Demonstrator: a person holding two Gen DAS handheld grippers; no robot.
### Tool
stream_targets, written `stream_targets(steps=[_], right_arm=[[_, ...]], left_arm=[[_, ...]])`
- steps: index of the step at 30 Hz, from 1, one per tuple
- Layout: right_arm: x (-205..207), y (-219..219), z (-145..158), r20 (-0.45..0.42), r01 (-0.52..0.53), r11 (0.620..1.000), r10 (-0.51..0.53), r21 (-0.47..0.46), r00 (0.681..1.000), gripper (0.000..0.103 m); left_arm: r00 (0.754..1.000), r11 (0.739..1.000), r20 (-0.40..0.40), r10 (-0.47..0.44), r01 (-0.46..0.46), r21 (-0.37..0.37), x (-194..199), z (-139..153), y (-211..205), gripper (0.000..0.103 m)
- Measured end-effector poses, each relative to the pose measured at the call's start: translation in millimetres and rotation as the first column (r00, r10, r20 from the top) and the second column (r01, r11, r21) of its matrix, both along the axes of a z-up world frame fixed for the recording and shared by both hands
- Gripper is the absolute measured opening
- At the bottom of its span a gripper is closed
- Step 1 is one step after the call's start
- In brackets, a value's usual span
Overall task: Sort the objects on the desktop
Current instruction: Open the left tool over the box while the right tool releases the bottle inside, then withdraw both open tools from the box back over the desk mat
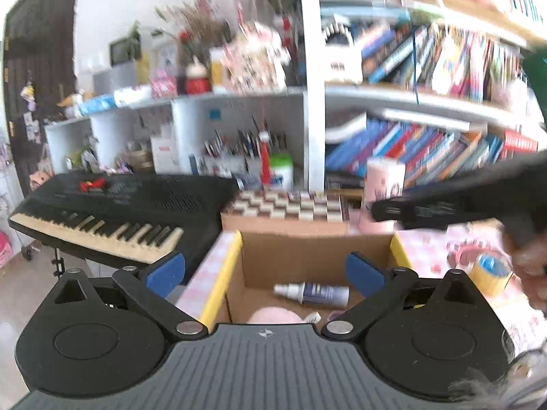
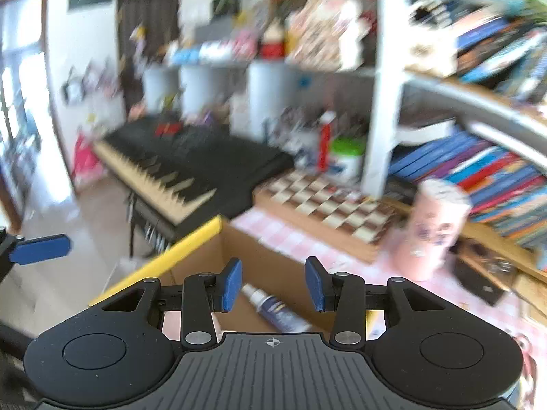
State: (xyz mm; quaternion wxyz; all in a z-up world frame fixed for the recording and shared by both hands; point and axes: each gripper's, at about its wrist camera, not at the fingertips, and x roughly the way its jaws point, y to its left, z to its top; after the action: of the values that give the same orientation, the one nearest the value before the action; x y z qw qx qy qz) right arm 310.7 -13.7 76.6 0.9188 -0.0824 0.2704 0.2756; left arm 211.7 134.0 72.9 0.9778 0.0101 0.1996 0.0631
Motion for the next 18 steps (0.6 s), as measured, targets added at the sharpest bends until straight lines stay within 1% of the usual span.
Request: stream_targets(steps=[2, 4, 8, 12, 18], right_arm=[[-25, -20, 10, 0.057, 0.059, 0.997, -0.062, 0.043, 0.996, 0.041], [-46, -36, 13, 0.094, 0.11, 0.991, -0.117, 0.073, 0.989, 0.041], [-94, -64, 11, 0.149, 0.209, 0.972, -0.223, 0.102, 0.963, 0.041], [-141, -82, 6, 0.141, 0.275, 0.954, -0.291, 0.122, 0.946, 0.041], [-200, -91, -8, 0.08, 0.326, 0.935, -0.339, 0.143, 0.937, 0.041]], left_arm=[[0.999, 1.0, 0.043, 0.01, -0.009, -0.018, -20, 9, 4, 0.103], [0.997, 0.999, 0.076, 0.015, -0.013, -0.035, -40, 15, 7, 0.103], [0.994, 0.997, 0.11, 0.029, -0.021, -0.07, -77, 20, 11, 0.103], [0.992, 0.995, 0.12, 0.029, -0.018, -0.094, -115, 16, 9, 0.103], [0.997, 0.996, 0.079, 0.001, 0.006, -0.092, -162, 1, -1, 0.103]])
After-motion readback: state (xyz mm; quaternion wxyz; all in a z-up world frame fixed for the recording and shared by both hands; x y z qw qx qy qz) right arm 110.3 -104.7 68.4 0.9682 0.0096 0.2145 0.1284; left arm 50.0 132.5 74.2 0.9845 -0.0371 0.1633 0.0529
